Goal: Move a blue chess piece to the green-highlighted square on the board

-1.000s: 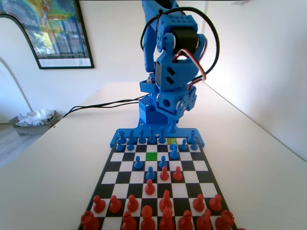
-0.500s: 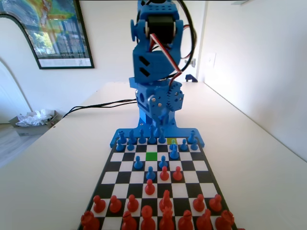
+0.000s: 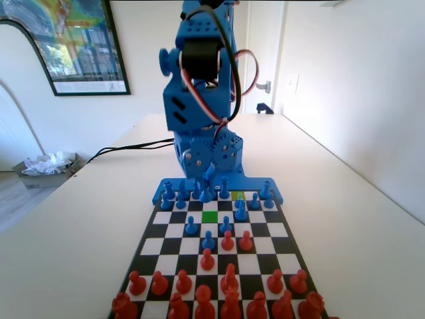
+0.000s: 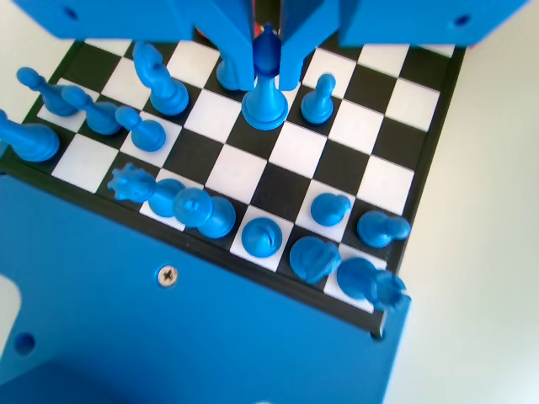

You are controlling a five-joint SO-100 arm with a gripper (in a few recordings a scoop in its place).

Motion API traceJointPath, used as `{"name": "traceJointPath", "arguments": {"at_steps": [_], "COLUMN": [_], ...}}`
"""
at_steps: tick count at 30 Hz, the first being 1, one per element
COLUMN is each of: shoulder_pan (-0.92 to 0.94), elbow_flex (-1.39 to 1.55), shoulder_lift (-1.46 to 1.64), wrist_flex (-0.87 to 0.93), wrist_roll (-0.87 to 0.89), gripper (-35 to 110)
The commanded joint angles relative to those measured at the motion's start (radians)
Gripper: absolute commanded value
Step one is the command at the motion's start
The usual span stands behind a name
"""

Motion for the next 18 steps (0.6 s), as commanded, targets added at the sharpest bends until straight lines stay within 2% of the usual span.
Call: {"name": "traceJointPath", "arguments": {"at_steps": [1, 18], "shoulder_pan": [0.012, 0.025], "elbow_flex": [-0.060, 0.064], "shoulder_lift": [0.002, -0.028], "wrist_flex": [-0.023, -0.175], "wrist_roll": [-0.005, -0.041], "gripper": [1, 1]}}
